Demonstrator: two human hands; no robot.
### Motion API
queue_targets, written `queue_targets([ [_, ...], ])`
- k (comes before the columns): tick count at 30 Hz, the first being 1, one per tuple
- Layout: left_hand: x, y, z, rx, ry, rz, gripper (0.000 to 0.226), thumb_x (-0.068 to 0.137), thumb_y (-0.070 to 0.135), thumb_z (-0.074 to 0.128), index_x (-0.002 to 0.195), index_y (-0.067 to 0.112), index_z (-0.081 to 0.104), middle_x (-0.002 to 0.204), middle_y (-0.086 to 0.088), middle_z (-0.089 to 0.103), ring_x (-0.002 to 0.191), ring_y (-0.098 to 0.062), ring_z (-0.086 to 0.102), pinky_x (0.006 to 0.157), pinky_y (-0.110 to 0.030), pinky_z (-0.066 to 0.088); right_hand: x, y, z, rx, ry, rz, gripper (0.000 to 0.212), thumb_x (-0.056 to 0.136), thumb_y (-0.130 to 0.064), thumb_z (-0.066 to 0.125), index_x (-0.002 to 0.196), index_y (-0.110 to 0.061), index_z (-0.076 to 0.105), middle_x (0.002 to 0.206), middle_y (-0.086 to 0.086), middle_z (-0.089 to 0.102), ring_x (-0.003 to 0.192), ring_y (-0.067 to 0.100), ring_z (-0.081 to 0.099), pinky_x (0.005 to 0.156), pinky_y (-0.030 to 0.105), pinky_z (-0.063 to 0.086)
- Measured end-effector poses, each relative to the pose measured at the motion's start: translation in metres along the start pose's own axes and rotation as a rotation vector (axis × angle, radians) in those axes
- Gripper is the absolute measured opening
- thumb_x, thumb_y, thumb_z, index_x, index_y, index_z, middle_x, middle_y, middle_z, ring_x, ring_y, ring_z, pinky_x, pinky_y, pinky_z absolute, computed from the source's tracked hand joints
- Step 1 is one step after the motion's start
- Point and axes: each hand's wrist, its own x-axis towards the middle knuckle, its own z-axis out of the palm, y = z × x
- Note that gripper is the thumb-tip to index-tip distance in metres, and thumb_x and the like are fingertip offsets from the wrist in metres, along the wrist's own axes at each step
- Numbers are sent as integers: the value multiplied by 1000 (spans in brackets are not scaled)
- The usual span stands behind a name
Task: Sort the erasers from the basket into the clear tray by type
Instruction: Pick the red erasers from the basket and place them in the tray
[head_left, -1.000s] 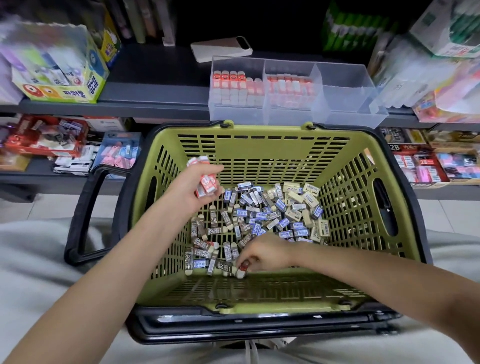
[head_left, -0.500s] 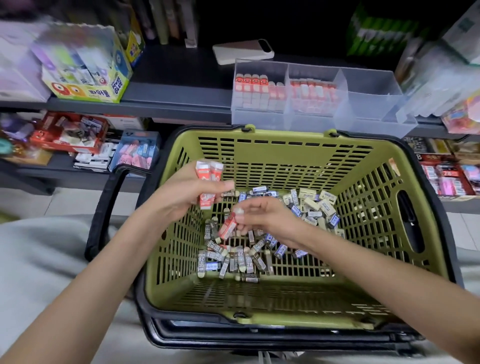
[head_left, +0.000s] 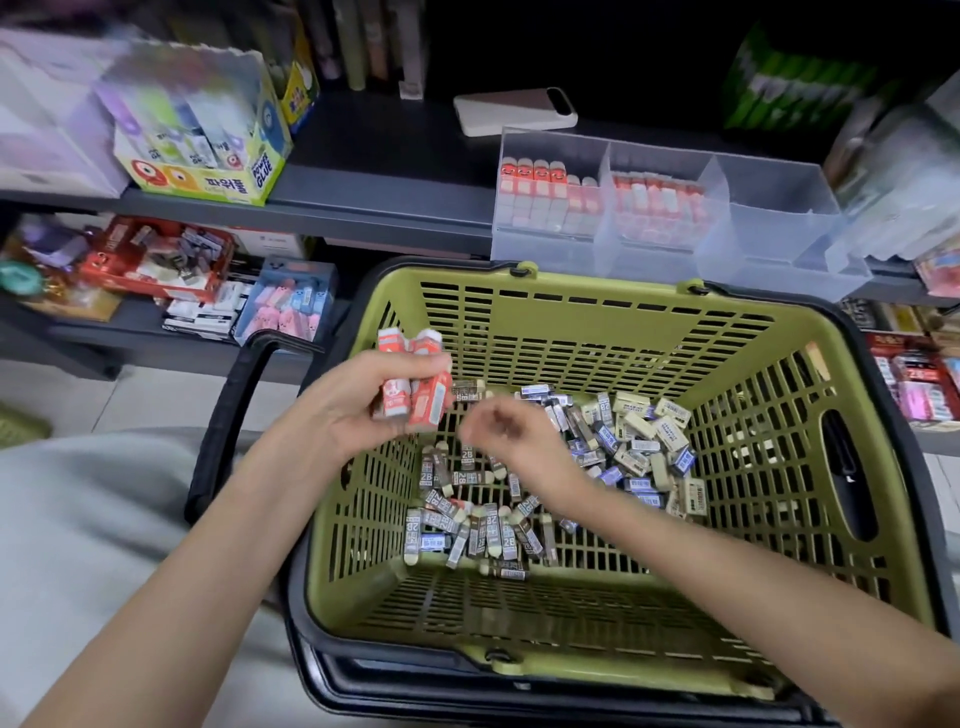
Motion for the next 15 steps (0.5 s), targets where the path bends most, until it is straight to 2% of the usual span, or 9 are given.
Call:
queue_targets([
  [2, 1, 1, -2, -152, 26, 35, 24, 61, 9, 70, 81, 6, 58, 61, -5, 64, 50, -16, 63, 46, -24, 52, -10, 39, 15, -589, -121, 70, 9, 87, -23, 62, 95, -22, 65, 87, -6, 66, 81, 9, 62, 70, 29, 55],
  [3, 1, 1, -3, -193, 19, 43, 24, 62, 8, 70, 82, 6, 58, 63, -6, 64, 51, -17, 63, 45, -24, 51, -14, 56, 22, -810, -206, 96, 15, 88, -28, 60, 99, -20, 65, 92, -3, 66, 90, 13, 62, 73, 30, 54],
  [4, 0, 1, -4, -207, 12, 48, 25, 62, 8, 70, 84, 5, 57, 65, -7, 63, 52, -17, 62, 45, -25, 51, -17, 69, 28, -929, -263, 113, 21, 88, -34, 58, 100, -17, 64, 94, -1, 65, 96, 17, 59, 76, 29, 52],
  [8, -1, 0, -5, -209, 20, 68, 27, 62, 8, 70, 85, 4, 58, 68, -9, 63, 53, -18, 63, 46, -25, 51, -11, 89, 41, -953, -287, 182, 37, 83, -46, 61, 94, -11, 64, 103, 4, 61, 105, 21, 48, 84, 32, 41],
  [11, -1, 2, -3, -232, 23, 74, 28, 62, 7, 70, 86, 4, 58, 69, -9, 63, 53, -18, 63, 46, -25, 51, -2, 90, 45, -932, -307, 247, 47, 78, -50, 66, 105, -12, 63, 115, 5, 56, 112, 22, 45, 85, 32, 40],
  [13, -1, 2, -3, -220, 32, 73, 28, 62, 7, 70, 87, 4, 58, 68, -8, 63, 53, -17, 63, 47, -25, 51, 0, 89, 45, -853, -290, 289, 44, 76, -47, 70, 105, -15, 61, 111, 1, 57, 105, 18, 48, 75, 27, 41],
  [15, -1, 2, -3, -211, 42, 72, 28, 63, 7, 70, 88, 4, 58, 67, -7, 64, 53, -17, 63, 47, -25, 52, 0, 87, 45, -706, -233, 334, 32, 77, -39, 70, 99, -19, 59, 102, -1, 62, 92, 16, 54, 63, 24, 42],
])
